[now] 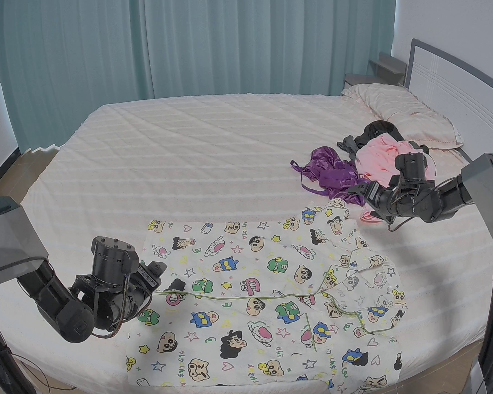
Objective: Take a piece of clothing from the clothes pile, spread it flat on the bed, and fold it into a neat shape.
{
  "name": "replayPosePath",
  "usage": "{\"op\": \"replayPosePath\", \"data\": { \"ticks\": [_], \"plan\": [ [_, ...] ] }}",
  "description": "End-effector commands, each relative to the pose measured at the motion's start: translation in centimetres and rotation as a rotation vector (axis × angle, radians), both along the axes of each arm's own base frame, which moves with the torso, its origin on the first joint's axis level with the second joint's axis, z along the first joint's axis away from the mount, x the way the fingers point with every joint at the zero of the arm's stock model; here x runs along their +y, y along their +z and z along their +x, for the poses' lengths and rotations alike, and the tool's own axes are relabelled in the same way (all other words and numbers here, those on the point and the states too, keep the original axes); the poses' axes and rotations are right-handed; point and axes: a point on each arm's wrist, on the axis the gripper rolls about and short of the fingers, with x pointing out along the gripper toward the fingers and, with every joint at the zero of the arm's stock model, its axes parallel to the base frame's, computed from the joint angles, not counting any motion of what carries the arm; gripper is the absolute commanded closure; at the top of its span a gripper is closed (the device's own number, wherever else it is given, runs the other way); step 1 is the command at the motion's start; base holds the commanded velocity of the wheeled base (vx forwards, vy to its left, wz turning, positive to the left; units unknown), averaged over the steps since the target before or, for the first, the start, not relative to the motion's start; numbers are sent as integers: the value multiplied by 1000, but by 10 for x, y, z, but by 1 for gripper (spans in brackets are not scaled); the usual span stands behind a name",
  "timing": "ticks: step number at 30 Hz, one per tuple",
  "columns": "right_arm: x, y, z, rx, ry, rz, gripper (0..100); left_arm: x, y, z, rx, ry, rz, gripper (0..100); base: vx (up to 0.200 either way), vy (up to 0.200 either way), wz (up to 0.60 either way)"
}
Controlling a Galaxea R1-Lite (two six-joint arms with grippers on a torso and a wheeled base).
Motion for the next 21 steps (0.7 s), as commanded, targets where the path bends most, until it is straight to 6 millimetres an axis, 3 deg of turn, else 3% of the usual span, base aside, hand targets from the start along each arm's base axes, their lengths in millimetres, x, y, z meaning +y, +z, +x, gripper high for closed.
{"op": "replayPosePath", "data": {
  "ticks": [1, 11, 16, 20, 21],
  "plan": [
    [9, -40, 35, 76, 14, -12, 0, 1, 0, -3, 5, 2, 1, 0, 0, 0, 0],
    [4, -48, 60, 91, 51, -23, 0, 1, -2, -3, 10, 9, -7, 0, 0, 0, 0],
    [9, -46, 63, 108, 65, -10, 0, 1, -2, -3, 10, 9, -7, 0, 0, 0, 0],
    [17, -57, 64, 130, 91, -1, 0, 1, -2, -3, 10, 10, -9, 0, 0, 0, 0],
    [17, -59, 65, 138, 91, -2, 100, 1, -2, -3, 12, 10, -8, 0, 0, 0, 0]
  ]
}}
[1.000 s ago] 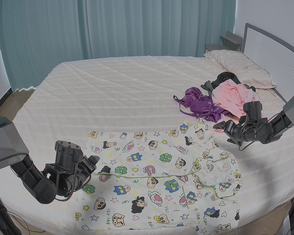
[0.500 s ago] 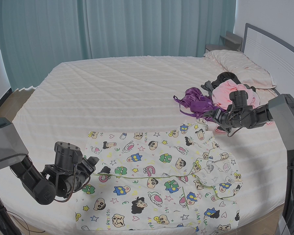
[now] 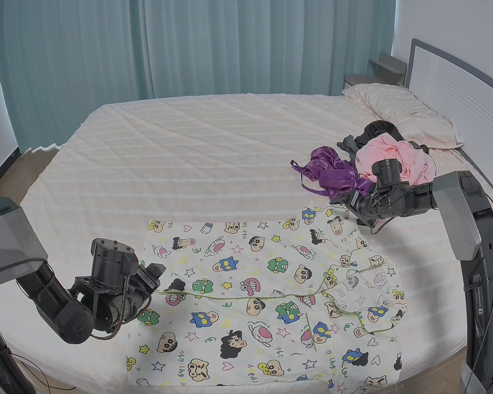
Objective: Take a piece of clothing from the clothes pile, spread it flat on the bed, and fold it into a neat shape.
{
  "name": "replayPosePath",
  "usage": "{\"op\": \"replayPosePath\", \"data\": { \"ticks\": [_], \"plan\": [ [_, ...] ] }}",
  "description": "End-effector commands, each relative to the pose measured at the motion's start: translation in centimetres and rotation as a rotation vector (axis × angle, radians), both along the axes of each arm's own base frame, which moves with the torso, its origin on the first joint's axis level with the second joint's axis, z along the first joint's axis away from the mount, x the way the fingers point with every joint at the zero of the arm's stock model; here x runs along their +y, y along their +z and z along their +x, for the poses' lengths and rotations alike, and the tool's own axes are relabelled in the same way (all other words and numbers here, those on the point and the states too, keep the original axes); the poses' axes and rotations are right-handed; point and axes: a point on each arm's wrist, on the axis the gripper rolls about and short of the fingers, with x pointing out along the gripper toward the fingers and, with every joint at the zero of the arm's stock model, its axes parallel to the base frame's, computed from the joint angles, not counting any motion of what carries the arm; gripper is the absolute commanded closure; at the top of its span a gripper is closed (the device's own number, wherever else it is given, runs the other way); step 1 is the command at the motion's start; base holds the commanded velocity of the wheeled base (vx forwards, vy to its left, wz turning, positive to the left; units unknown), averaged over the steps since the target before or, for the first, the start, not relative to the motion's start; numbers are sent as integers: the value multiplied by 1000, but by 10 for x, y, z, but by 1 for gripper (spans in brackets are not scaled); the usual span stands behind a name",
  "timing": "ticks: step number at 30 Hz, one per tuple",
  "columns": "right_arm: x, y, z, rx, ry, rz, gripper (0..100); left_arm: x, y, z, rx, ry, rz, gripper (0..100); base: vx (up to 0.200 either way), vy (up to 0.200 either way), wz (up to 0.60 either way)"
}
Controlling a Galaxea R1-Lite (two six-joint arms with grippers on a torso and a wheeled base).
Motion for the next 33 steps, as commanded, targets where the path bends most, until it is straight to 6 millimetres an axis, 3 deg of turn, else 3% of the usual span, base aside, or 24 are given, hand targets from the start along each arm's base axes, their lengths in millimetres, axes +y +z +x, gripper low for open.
{"op": "replayPosePath", "data": {
  "ticks": [1, 11, 16, 26, 27, 33],
  "plan": [
    [4, -17, 3, 34, 7, 0, 100, 0, -1, 0, 3, 1, 1, 0, 0, 0, 0],
    [-13, -17, 3, 81, -30, 3, 100, 0, 0, 0, 0, 2, 0, 0, 0, 0, 0],
    [-26, -7, -5, 150, -106, 46, 100, 1, 1, 1, -5, 4, 0, 0, 0, 0, 0],
    [-21, -14, -6, 173, -100, 35, 100, 1, 1, 1, -5, 4, 0, 0, 0, 0, 0],
    [-21, -14, -6, 170, -101, 34, 0, 1, 1, 1, -3, 4, 0, 0, 0, 0, 0],
    [-30, 4, -9, 146, -128, 43, 0, 1, 2, 1, -7, 6, -1, 0, 0, 0, 0]
  ]
}}
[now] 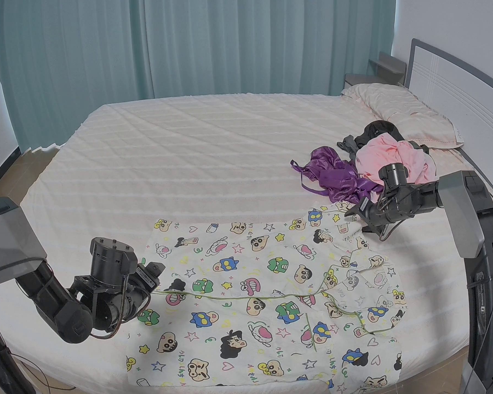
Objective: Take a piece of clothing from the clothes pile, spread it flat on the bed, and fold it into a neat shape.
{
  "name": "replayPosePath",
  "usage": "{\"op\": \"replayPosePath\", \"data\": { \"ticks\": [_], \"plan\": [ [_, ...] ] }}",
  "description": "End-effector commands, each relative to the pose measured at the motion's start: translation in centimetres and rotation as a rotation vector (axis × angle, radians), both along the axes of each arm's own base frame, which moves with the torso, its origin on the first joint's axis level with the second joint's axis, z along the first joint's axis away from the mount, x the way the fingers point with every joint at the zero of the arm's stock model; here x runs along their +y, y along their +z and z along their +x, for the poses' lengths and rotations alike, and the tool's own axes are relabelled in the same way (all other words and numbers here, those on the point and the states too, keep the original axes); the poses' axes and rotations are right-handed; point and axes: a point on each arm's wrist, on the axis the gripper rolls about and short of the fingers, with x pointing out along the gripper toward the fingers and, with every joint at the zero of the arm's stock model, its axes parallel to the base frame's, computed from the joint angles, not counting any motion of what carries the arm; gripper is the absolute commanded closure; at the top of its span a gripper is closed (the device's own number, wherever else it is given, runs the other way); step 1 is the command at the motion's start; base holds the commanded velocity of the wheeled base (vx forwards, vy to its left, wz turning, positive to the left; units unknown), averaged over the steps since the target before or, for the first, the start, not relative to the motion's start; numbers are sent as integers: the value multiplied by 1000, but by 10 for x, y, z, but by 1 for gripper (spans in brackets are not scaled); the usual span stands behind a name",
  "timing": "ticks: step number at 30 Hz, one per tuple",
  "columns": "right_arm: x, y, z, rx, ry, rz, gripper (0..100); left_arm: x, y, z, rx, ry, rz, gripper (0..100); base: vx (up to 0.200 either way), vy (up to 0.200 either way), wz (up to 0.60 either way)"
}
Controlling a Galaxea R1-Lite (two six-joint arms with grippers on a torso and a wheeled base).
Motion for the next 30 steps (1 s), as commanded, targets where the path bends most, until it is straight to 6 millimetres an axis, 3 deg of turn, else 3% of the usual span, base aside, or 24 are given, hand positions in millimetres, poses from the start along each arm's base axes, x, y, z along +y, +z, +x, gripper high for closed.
{"op": "replayPosePath", "data": {
  "ticks": [1, 6, 8, 11, 17, 18, 23, 30],
  "plan": [
    [-7, 15, -4, -20, -15, -1, 0, 0, 1, 0, -3, 2, -1, 0, 0, 0, 0],
    [-22, 26, -26, -17, 11, -139, 0, 1, -2, 0, 7, 2, 3, 0, 0, 0, 0],
    [-34, 29, -41, -21, 22, -274, 0, 1, -2, 0, 8, 2, 1, 0, 0, 0, 0],
    [-36, 38, -59, -55, 1, -303, 0, 2, 3, -1, -7, 13, -27, 0, 0, 0, 0],
    [-33, 58, -109, -113, 21, -317, 0, 3, 6, -12, 5, -1, -50, 0, -33, 0, 0],
    [-32, 58, -110, -112, 23, -317, 0, 3, 6, -12, 6, -1, -50, 0, -200, 0, 0],
    [-21, 62, -161, -82, 49, -298, 0, 1, 6, -24, 23, -30, -48, 0, -200, 0, 0],
    [-13, 53, -205, -98, 43, -263, 0, -3, 2, -30, 48, -55, -36, 0, -200, 0, 0]
  ]
}}
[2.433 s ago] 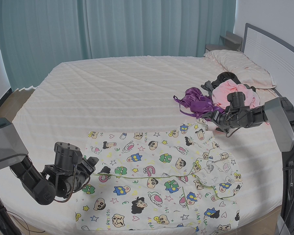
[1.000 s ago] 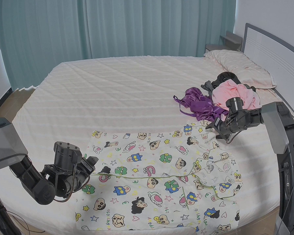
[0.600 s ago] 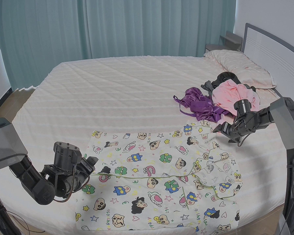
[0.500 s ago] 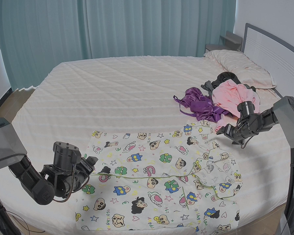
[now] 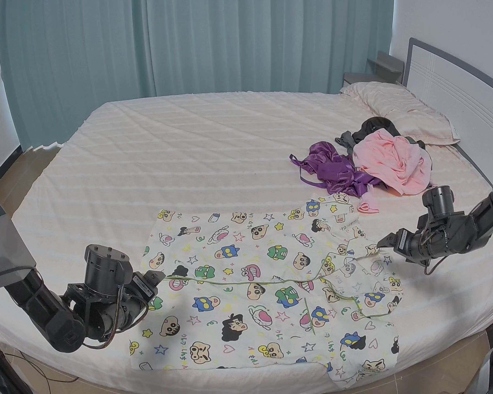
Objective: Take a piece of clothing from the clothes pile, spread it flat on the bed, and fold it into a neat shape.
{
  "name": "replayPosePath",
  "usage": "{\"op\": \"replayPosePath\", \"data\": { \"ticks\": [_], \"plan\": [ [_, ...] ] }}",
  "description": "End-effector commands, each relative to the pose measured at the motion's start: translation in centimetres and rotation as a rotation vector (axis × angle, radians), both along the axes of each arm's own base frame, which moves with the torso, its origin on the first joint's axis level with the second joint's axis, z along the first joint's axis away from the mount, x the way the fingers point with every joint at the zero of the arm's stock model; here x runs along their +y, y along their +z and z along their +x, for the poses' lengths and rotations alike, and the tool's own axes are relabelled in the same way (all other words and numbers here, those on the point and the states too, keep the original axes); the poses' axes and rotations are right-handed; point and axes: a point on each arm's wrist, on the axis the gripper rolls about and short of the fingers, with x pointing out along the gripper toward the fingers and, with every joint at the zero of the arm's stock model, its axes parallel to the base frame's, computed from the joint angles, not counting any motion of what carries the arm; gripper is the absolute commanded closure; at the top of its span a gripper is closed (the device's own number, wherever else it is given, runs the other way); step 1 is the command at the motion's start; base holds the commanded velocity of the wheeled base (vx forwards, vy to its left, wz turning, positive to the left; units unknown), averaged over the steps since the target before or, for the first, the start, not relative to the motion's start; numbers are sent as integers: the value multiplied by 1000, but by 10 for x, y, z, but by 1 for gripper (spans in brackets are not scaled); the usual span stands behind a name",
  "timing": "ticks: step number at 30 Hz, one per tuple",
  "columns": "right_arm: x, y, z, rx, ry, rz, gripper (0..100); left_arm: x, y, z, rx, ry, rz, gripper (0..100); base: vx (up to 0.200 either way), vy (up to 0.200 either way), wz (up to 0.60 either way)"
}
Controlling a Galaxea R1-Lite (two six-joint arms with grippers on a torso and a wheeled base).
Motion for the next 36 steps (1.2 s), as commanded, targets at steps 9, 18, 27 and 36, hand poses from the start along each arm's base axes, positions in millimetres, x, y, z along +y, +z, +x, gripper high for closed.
{"op": "replayPosePath", "data": {
  "ticks": [9, 18, 27, 36],
  "plan": [
    [25, 10, -88, -105, -22, 153, 0, -17, -10, -26, 128, -114, 65, 0, -156, 0, 0],
    [27, -17, -110, -58, 31, 230, 0, -21, -37, -28, 269, -144, 143, 0, 0, 0, 0],
    [27, -21, -120, -59, 35, 235, 0, -15, -54, -7, 279, -81, 126, 0, 0, 0, 0],
    [29, -22, -121, -58, 30, 247, 0, -8, -59, 12, 260, -17, 101, 0, 0, 0, 0]
  ]
}}
